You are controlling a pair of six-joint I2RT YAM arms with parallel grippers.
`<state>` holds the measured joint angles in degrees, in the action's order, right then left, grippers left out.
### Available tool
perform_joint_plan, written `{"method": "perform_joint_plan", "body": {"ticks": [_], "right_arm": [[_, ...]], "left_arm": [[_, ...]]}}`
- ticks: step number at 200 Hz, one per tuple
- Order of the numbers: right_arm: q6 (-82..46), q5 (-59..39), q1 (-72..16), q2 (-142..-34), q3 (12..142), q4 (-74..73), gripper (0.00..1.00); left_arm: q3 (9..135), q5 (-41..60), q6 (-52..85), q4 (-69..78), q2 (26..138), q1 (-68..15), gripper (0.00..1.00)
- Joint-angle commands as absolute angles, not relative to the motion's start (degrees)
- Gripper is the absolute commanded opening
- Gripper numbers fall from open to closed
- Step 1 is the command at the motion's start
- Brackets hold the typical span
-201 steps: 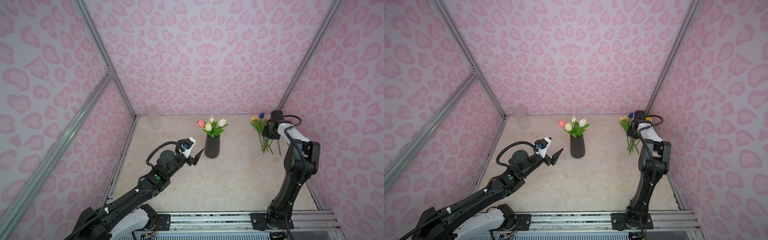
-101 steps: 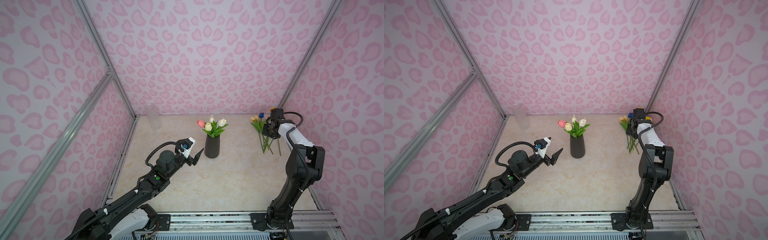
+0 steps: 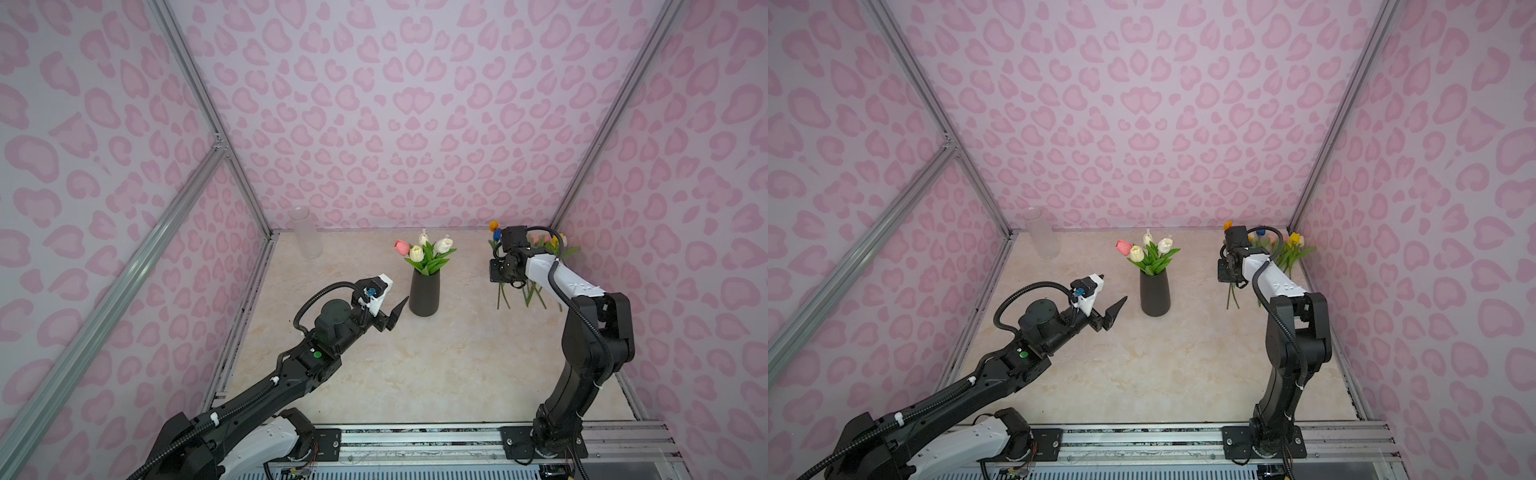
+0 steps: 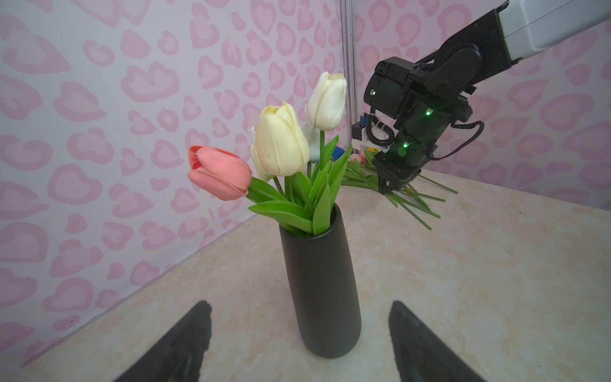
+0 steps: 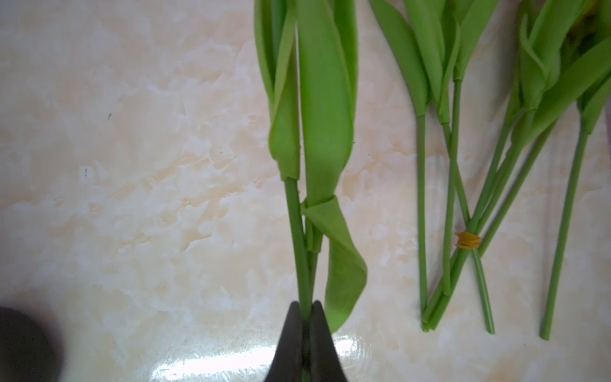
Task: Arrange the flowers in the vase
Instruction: 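Lower the right gripper onto the pile and close on a tulip stem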
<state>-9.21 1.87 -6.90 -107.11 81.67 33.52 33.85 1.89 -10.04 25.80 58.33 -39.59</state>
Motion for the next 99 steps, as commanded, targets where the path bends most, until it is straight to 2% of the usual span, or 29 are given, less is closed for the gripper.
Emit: {"method": "perform_joint_plan", "body": {"ticks": [1, 41, 55, 66, 81, 88, 99], "right_arm": [[-7.25, 1.83, -7.61, -109.76, 82.47, 32.88, 0.09], [-6.77, 0.43, -7.65, -111.75, 83.64, 32.98, 0.12], [-6.69, 0.59, -7.59, -111.88, 83.67, 32.78, 0.00], [-6.68, 0.11, -7.65, -111.97, 83.82, 32.94, 0.01], [-6.67, -0.44, -7.65, -112.23, 84.27, 33.53, 0.12], [-6.60, -0.25, -7.65, -112.24, 84.08, 33.22, 0.12], [-6.50, 0.00, -7.58, -112.00, 83.42, 32.79, 0.07]], "left_arm": [[34.53, 2.78, -9.86, 27.25, 58.46, -39.55, 0.86], [33.57, 1.64, -9.67, 27.31, 57.22, -39.57, 0.86], [33.64, 1.65, -9.63, 27.26, 57.47, -39.55, 0.86], [34.05, 1.91, -9.61, 26.91, 57.73, -39.55, 0.86], [34.36, 2.20, -9.55, 26.80, 57.85, -39.55, 0.86], [34.37, 2.20, -9.37, 27.03, 57.83, -39.55, 0.86], [34.41, 2.24, -9.32, 27.32, 58.05, -39.55, 0.86]]}}
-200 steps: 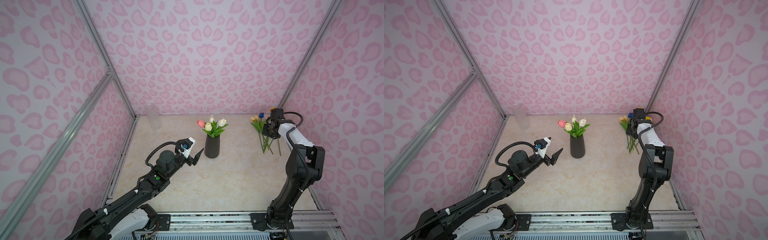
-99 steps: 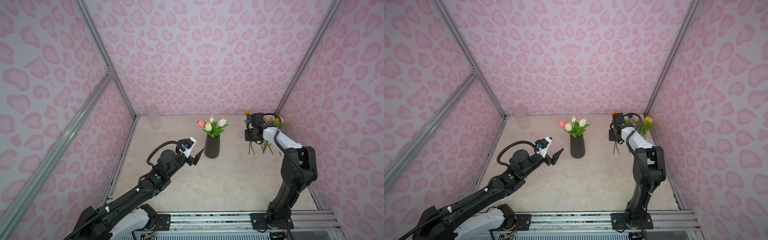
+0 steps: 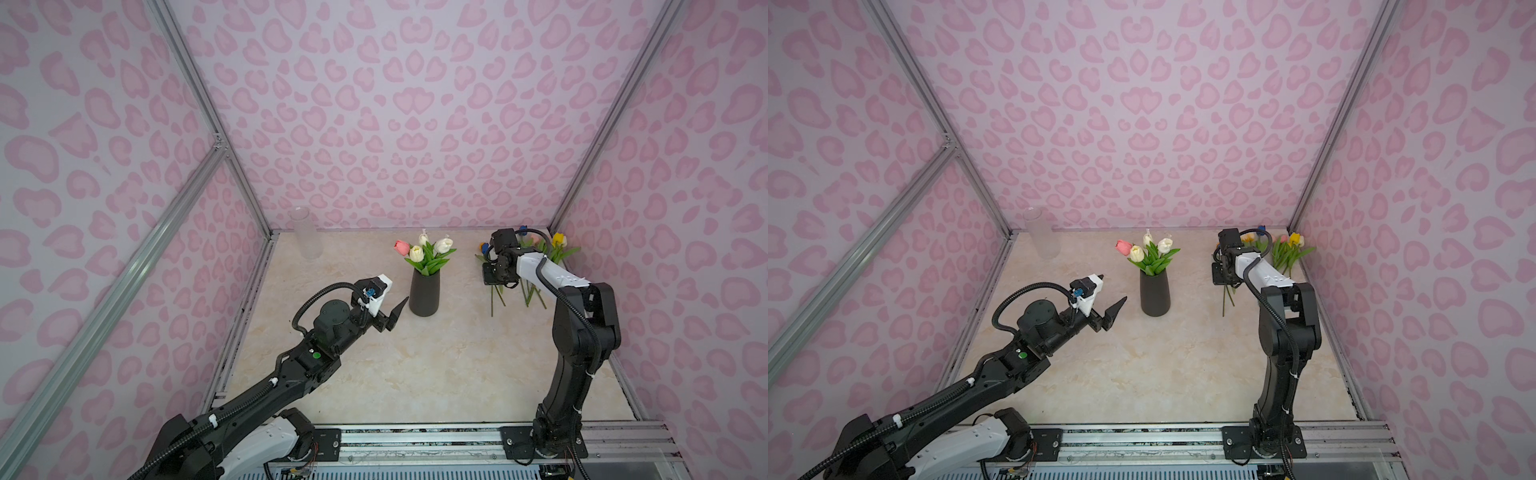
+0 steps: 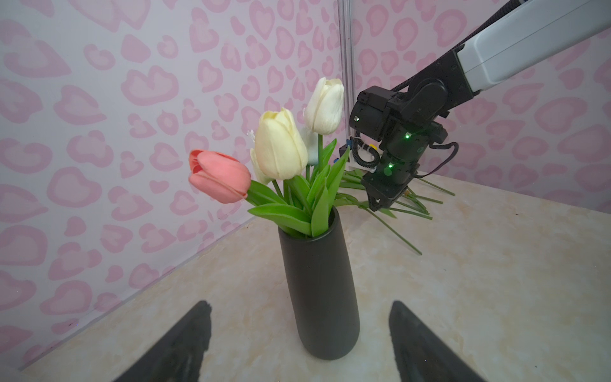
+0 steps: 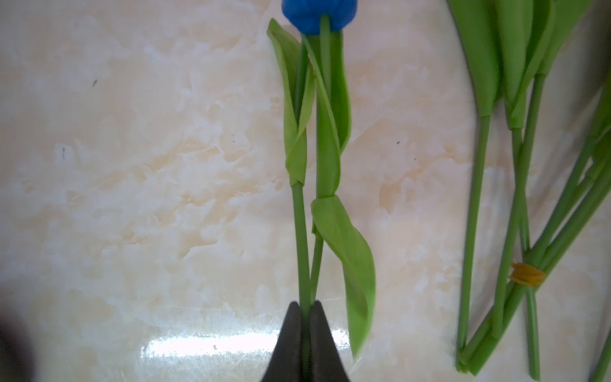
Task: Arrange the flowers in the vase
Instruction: 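Lower the right gripper onto the pile and close on a tulip stem, then lift the yellow tulip with the right gripper and carry it toward the vase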
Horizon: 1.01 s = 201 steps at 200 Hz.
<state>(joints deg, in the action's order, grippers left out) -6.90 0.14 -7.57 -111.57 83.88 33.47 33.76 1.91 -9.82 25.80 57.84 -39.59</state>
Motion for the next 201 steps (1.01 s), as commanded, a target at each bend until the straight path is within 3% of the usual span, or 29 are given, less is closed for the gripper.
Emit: {"method": "perform_joint_plan", "body": {"ticks": [1, 12, 25, 43, 62, 131, 183, 192, 201], "right_arm": [[-6.50, 0.00, -7.61, -111.98, 83.42, 32.79, 0.06], [-6.64, -0.24, -7.56, -111.67, 83.00, 32.45, 0.05], [-6.68, -0.89, -7.60, -111.09, 82.54, 32.34, 0.10], [-6.61, -1.21, -7.53, -109.73, 81.96, 32.03, 0.03], [-6.71, -1.57, -7.39, -109.12, 81.83, 31.78, 0.16], [-5.36, -1.97, -8.13, -117.77, 86.36, 31.21, 0.32], [-4.66, 0.66, -8.09, -124.38, 91.59, 33.39, 0.34], [-4.74, 0.86, -8.09, -125.08, 91.82, 33.45, 0.31], [-4.66, 0.79, -8.00, -125.45, 91.85, 33.32, 0.22]], "left_arm": [[34.43, 2.26, -9.32, 27.33, 58.07, -39.55, 0.86], [34.82, 2.61, -9.49, 27.02, 58.48, -39.55, 0.86], [35.48, 2.86, -9.64, 26.29, 58.78, -39.55, 0.86], [35.33, 2.80, -9.56, 26.84, 58.54, -39.55, 0.86], [35.41, 2.70, -9.63, 27.14, 59.00, -39.55, 0.86], [36.91, 3.32, -10.32, 26.93, 60.22, -39.55, 0.86], [36.21, 2.09, -11.09, 26.73, 58.98, -39.57, 0.86], [36.08, 1.79, -11.17, 26.48, 58.73, -39.55, 0.86], [35.83, 1.50, -11.33, 26.46, 58.54, -39.56, 0.86]]}}
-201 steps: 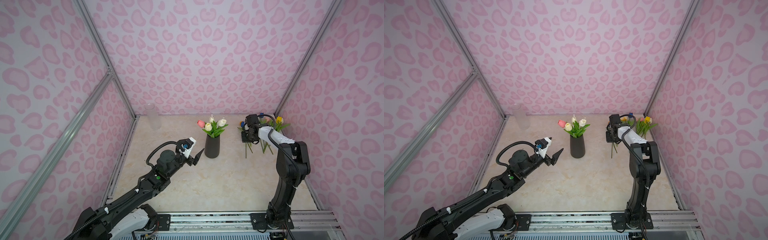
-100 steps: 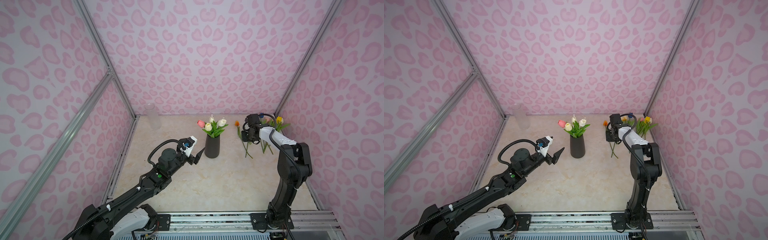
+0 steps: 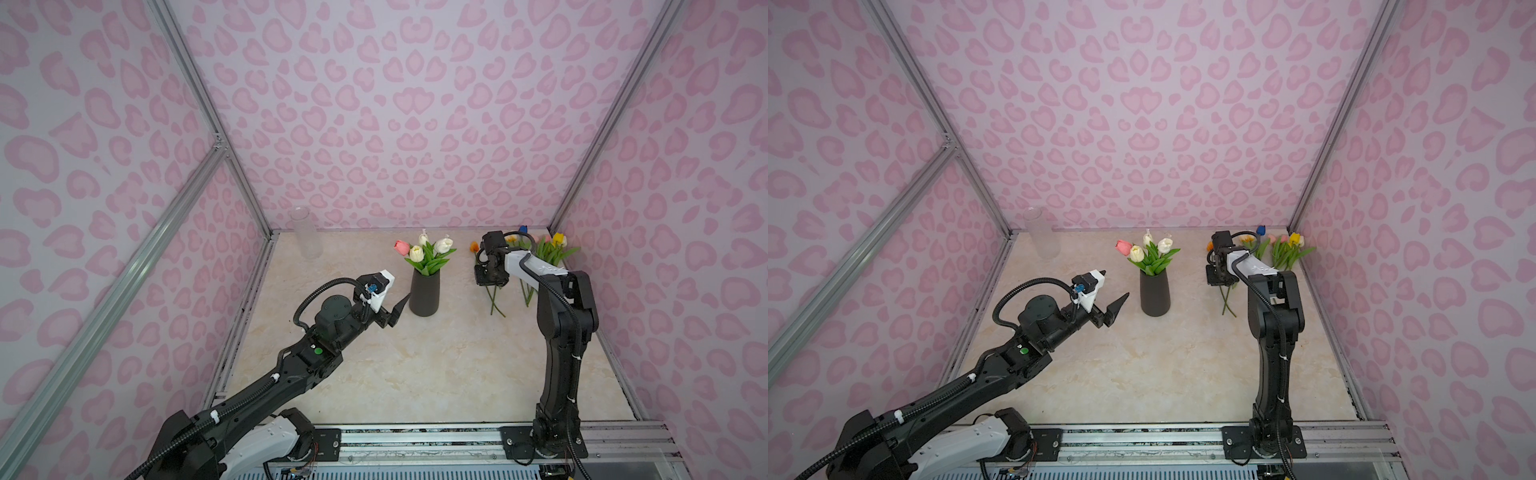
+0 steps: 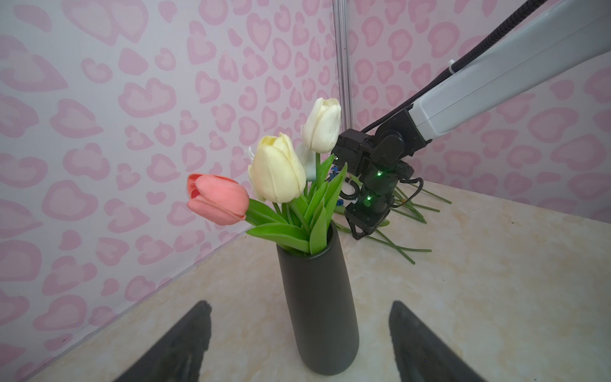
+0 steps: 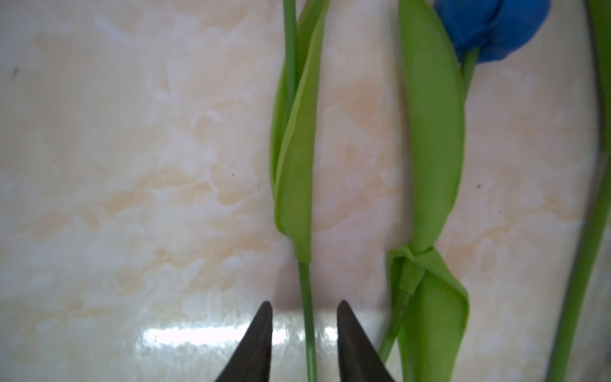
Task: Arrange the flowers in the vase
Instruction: 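Lift the yellow tulip with the right gripper and carry it toward the vase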
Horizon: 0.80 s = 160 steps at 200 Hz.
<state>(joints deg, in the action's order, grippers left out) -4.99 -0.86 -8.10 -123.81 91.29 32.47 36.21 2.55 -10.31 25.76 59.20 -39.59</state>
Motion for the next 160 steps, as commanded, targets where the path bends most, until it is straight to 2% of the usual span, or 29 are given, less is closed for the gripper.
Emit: {"method": "perform_joint_plan", "body": {"ticks": [1, 10, 35, 87, 131, 160], "right_arm": [[-4.70, 0.79, -8.00, -125.48, 91.85, 33.32, 0.21], [-4.81, 1.29, -8.08, -125.63, 91.93, 33.55, 0.11], [-5.39, 1.96, -8.05, -125.33, 91.66, 33.66, 0.00], [-6.32, -0.71, -8.10, -120.01, 90.77, 34.21, 0.00], [-8.37, -6.89, -8.84, -103.31, 83.80, 26.81, 0.00], [-11.45, -14.70, -10.58, -90.32, 77.54, 15.36, 0.00]], "left_arm": [[35.80, 1.45, -11.29, 26.46, 58.49, -39.55, 0.86], [35.45, 0.97, -11.33, 26.60, 58.14, -39.55, 0.86], [34.89, 0.53, -11.54, 26.75, 58.01, -39.55, 0.86], [34.93, -0.09, -11.63, 26.93, 57.50, -39.55, 0.86], [33.52, -3.30, -10.90, 29.94, 54.94, -39.55, 0.87], [33.75, -7.94, -9.99, 30.82, 55.08, -39.06, 0.87]]}}
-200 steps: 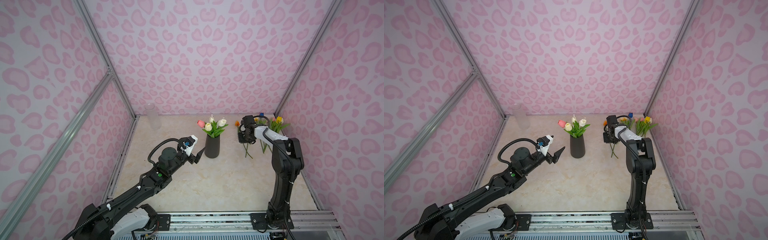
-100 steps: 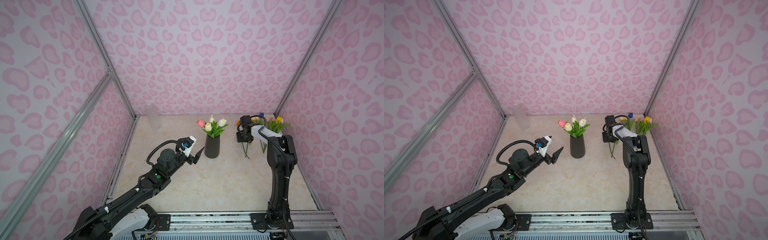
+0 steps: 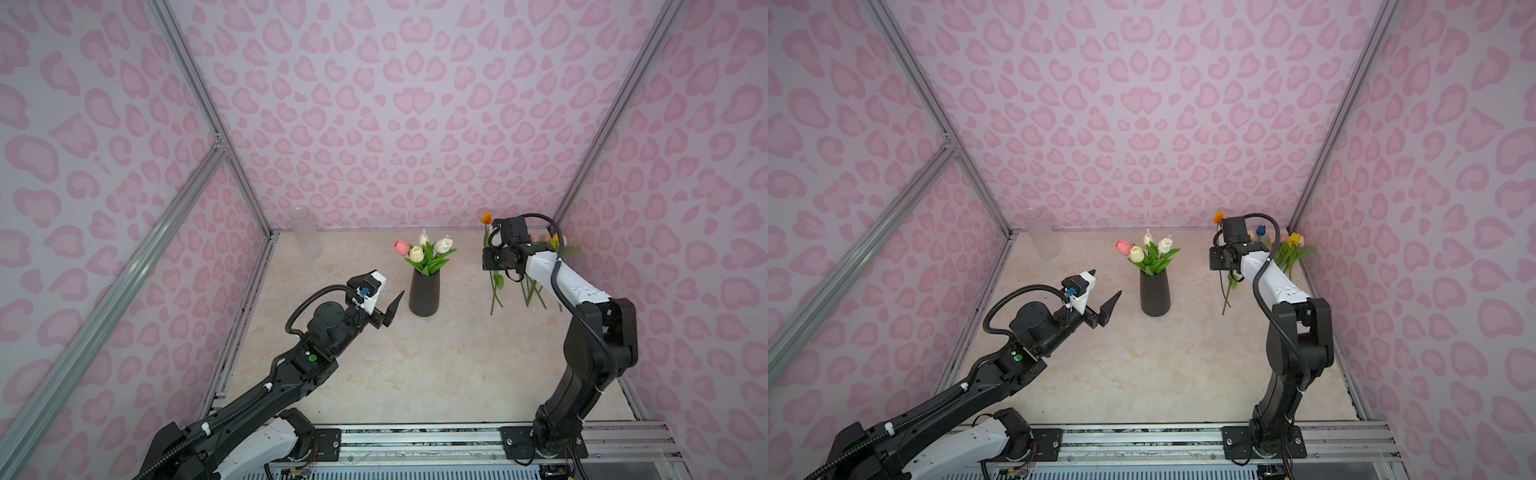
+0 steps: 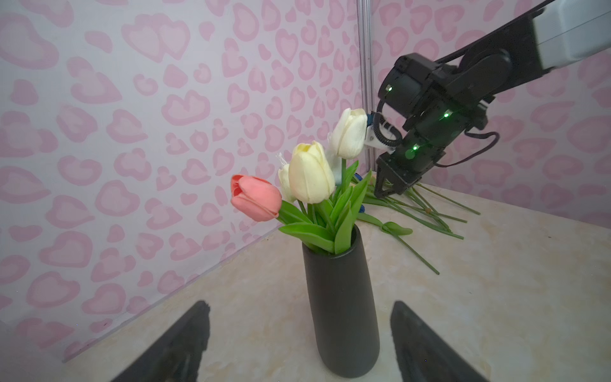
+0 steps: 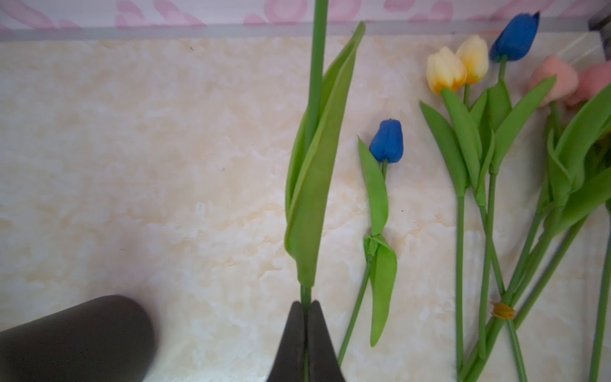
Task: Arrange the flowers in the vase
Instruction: 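Lift the yellow tulip with the right gripper and carry it toward the vase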
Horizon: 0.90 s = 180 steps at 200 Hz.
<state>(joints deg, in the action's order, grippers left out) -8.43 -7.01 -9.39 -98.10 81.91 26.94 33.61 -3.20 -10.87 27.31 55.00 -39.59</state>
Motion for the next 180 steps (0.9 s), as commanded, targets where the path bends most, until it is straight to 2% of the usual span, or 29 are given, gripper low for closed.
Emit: {"method": "perform_joint_plan", "body": {"ticks": [1, 19, 42, 49, 64, 80, 105, 138, 180], "right_arm": [[-11.57, -14.99, -10.65, -89.81, 77.18, 14.71, 0.00], [-14.69, -19.19, -11.32, -81.45, 69.22, 0.33, 0.00], [-23.21, -24.33, -11.60, -72.99, 53.95, -30.03, 0.00], [-25.66, -28.55, -11.57, -71.89, 51.11, -38.42, 0.00], [-27.86, -34.20, -12.34, -70.74, 47.71, -49.22, 0.00], [-28.84, -33.31, -14.10, -68.86, 44.01, -57.75, 0.00], [-29.02, -33.27, -18.04, -67.84, 43.45, -60.89, 0.00], [-21.77, -32.54, -24.57, -67.36, 44.88, -56.77, 0.00], [-16.54, -29.59, -27.45, -69.62, 44.95, -56.57, 0.00]], "left_arm": [[33.75, -8.06, -9.91, 30.88, 55.14, -39.04, 0.87], [33.81, -9.83, -8.16, 31.62, 56.09, -38.03, 0.87], [34.13, -8.98, -6.18, 32.17, 57.34, -36.58, 0.87], [34.56, -8.67, -6.11, 31.86, 57.67, -36.40, 0.87], [35.82, -7.89, -6.49, 30.59, 58.59, -36.39, 0.87], [36.56, -6.81, -6.80, 30.21, 59.14, -36.39, 0.87], [37.26, -6.59, -6.90, 30.15, 59.50, -36.35, 0.87], [37.65, -5.84, -6.33, 30.51, 60.19, -36.39, 0.87], [38.41, -4.15, -5.61, 29.77, 60.24, -36.39, 0.87]]}}
